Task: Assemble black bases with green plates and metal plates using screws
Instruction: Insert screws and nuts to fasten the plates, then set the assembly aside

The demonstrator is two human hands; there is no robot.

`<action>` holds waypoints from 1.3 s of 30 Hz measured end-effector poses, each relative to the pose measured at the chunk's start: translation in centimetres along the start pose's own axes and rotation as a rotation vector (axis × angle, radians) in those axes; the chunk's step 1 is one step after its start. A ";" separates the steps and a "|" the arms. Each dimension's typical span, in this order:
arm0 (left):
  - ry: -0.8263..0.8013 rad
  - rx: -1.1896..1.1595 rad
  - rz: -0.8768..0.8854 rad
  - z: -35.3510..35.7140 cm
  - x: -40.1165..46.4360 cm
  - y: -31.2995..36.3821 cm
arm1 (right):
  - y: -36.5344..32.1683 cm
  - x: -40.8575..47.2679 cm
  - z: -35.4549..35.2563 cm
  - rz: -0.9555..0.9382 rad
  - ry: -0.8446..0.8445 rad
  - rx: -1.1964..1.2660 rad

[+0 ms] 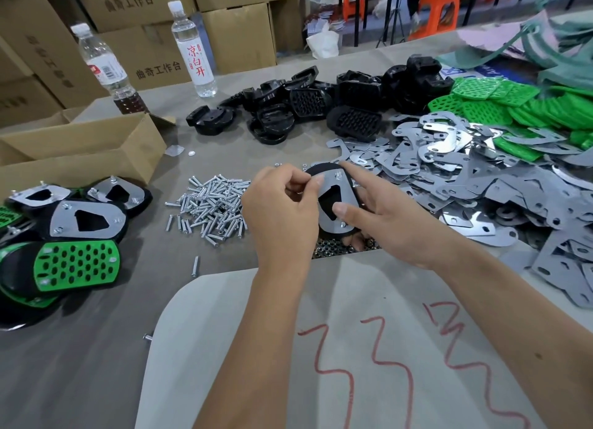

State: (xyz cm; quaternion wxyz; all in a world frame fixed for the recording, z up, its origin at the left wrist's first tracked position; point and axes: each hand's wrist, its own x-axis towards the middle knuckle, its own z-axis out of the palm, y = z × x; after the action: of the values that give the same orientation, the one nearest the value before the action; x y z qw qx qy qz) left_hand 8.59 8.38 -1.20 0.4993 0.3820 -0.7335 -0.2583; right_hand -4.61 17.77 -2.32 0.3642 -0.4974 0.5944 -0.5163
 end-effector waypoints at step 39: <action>-0.399 0.381 0.317 -0.6 0.6 0.2 | -0.4 0.5 -1.0 0.096 0.306 0.193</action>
State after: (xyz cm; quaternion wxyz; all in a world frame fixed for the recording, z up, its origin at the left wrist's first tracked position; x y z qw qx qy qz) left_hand 9.00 8.05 -0.48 0.2993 0.2913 -0.9025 -0.1050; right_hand -5.57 17.58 -1.70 0.3398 -0.3471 0.6135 -0.6227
